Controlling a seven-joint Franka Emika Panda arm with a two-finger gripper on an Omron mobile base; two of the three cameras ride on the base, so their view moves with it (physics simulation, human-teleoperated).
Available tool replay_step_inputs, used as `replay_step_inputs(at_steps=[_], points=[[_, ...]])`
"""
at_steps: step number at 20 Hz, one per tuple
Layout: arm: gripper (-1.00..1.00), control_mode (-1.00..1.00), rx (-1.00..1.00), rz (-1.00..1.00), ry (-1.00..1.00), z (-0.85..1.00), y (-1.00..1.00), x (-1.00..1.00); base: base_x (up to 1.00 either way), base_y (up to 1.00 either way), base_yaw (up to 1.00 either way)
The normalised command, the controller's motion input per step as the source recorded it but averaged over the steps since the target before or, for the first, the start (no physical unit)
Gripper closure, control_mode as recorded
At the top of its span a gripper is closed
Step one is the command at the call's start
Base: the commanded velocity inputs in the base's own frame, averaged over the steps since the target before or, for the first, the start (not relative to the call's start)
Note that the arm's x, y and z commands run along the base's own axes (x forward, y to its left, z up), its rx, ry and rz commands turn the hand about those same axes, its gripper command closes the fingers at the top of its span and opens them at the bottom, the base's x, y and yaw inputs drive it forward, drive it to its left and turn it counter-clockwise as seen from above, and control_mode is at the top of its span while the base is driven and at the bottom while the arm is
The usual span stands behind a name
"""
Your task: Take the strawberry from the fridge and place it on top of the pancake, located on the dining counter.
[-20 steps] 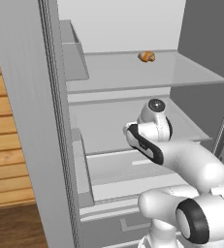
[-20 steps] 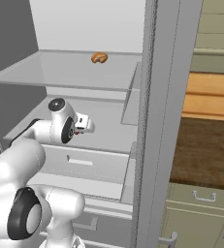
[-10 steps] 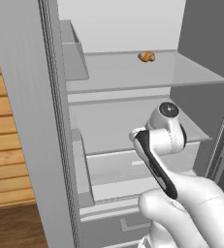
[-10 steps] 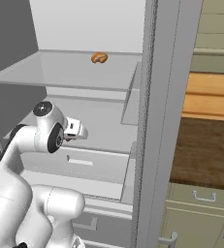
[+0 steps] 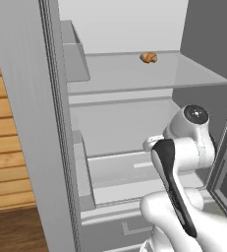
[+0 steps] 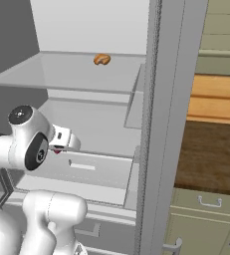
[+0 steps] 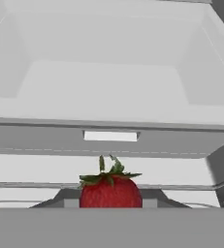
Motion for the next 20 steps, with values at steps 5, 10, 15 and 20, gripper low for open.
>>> replay_step_inputs(at_steps=[5,10,15,20], points=[[1.0,-1.0,0.0,0.0,0.0,0.63,0.0,-0.71,0.0,0.0,0.0],[1.0,-1.0,0.0,0.0,0.0,0.06,0.0,-0.31,0.0,0.0,0.0],[1.0,-1.0,0.0,0.0,-0.05,0.0,-0.05,-0.71,0.0,0.0,0.0],[1.0,-1.0,0.0,0.0,0.0,-0.01,0.0,-0.42,0.0,0.0,0.0]])
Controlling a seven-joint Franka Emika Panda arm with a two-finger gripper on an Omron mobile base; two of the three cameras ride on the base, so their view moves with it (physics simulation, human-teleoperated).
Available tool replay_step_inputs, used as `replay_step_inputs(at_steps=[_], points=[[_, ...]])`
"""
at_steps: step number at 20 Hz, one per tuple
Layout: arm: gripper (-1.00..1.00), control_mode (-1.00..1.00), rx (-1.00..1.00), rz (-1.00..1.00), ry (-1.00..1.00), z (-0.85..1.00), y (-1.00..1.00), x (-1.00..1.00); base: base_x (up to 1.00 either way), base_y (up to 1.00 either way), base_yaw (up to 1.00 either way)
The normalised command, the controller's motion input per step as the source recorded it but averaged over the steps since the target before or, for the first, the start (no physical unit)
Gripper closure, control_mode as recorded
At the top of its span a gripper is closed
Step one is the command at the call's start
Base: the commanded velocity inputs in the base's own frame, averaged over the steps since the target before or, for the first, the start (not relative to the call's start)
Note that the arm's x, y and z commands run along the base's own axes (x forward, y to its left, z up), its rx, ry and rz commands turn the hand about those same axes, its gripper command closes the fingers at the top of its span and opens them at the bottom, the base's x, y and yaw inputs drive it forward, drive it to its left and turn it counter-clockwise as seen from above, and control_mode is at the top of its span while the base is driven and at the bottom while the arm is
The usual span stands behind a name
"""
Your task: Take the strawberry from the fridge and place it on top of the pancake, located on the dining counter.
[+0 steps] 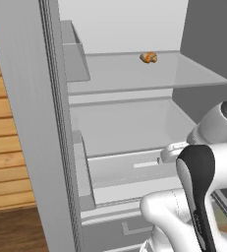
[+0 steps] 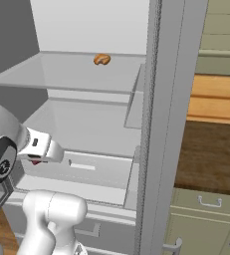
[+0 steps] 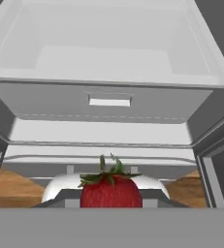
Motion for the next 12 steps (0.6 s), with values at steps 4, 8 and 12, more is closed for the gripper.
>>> replay_step_inputs(at_steps=[4,8,12], points=[[1.0,-1.0,-0.01,0.0,0.0,0.0,0.02,-0.4,0.0,0.0,0.0],[1.0,1.0,0.0,0.0,0.0,0.0,0.0,0.0,-0.81,0.0,-0.12],[1.0,1.0,0.0,0.0,0.0,0.0,0.0,0.0,-0.81,0.01,-0.27]])
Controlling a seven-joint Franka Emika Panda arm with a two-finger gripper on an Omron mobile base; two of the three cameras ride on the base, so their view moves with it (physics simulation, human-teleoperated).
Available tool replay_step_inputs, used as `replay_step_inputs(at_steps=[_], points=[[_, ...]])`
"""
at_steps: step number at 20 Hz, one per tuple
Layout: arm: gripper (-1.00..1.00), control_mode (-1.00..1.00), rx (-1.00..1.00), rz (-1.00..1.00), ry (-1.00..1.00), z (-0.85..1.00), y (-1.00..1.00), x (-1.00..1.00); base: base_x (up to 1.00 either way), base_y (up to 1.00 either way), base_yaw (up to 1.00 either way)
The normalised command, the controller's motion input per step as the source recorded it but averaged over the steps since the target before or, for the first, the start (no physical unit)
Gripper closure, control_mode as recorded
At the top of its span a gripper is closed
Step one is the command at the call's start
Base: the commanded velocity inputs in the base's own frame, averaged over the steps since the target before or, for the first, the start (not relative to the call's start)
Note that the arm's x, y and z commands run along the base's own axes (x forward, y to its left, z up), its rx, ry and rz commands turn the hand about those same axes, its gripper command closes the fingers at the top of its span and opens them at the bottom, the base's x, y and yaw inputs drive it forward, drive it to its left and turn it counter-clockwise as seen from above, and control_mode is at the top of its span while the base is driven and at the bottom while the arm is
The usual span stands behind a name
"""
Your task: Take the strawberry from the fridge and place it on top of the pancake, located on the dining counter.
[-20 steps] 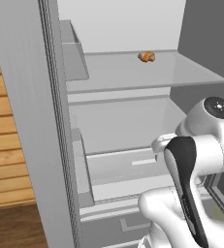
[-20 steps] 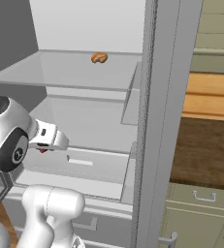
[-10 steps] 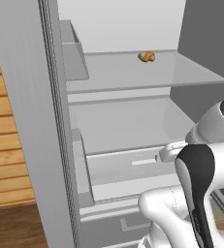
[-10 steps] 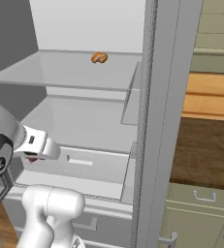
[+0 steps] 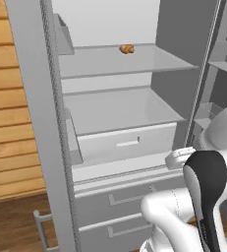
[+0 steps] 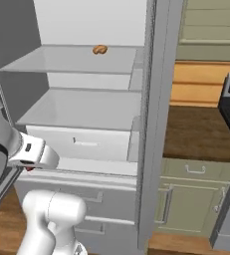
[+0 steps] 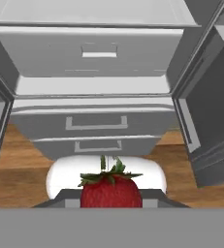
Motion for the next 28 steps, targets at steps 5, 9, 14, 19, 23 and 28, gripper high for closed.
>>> replay_step_inputs(at_steps=[5,9,14,19,23,28], points=[[1.0,1.0,0.0,0.0,0.0,0.0,0.0,0.0,-0.59,0.31,-0.45],[1.0,1.0,0.0,0.0,0.0,0.0,0.0,0.0,-0.08,0.54,-0.54],[1.0,1.0,0.0,0.0,0.0,0.0,0.0,0.0,-0.12,0.56,-0.69],[1.0,1.0,0.0,0.0,0.0,0.0,0.0,0.0,-0.15,0.65,-0.69],[1.0,1.0,0.0,0.0,0.0,0.0,0.0,0.0,-0.55,0.32,-0.71],[1.0,1.0,0.0,0.0,0.0,0.0,0.0,0.0,-0.46,-0.01,-0.68]])
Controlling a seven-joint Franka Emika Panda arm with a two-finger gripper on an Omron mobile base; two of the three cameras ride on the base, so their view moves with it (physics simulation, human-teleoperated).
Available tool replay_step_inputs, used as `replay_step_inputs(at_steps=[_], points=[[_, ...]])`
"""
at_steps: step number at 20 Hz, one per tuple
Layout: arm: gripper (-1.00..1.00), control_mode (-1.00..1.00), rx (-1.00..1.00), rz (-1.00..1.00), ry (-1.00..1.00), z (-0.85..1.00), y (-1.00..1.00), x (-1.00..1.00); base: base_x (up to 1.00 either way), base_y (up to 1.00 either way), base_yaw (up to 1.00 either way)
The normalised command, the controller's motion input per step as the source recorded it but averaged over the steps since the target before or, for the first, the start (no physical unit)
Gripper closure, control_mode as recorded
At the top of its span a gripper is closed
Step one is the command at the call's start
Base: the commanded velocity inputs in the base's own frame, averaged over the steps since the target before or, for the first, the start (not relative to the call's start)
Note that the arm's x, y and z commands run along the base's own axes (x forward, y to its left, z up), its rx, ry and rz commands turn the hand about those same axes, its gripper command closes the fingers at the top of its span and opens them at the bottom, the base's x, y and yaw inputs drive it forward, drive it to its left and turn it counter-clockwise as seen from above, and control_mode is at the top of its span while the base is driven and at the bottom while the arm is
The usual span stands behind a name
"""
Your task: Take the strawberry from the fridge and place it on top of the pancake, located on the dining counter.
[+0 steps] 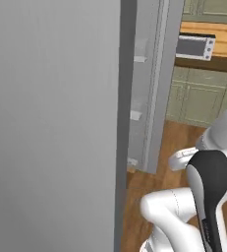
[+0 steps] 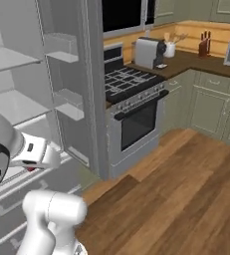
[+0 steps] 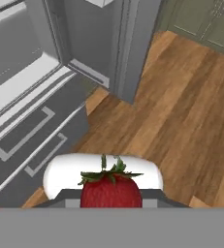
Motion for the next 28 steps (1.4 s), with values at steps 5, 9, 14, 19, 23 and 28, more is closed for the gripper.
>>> replay_step_inputs(at_steps=[5,9,14,19,23,28], points=[[1.0,1.0,0.0,0.0,0.0,0.0,0.0,0.0,-0.35,-0.42,-0.58],[1.0,1.0,0.0,0.0,0.0,0.0,0.0,0.0,-0.64,-0.5,-0.57],[1.0,1.0,0.0,0.0,0.0,0.0,0.0,0.0,-0.79,-0.66,-0.44],[1.0,1.0,0.0,0.0,0.0,0.0,0.0,0.0,-0.78,-0.46,-0.49],[1.0,1.0,0.0,0.0,0.0,0.0,0.0,0.0,-1.0,-0.48,-0.34],[1.0,1.0,0.0,0.0,0.0,0.0,0.0,0.0,-1.0,-0.43,-0.14]])
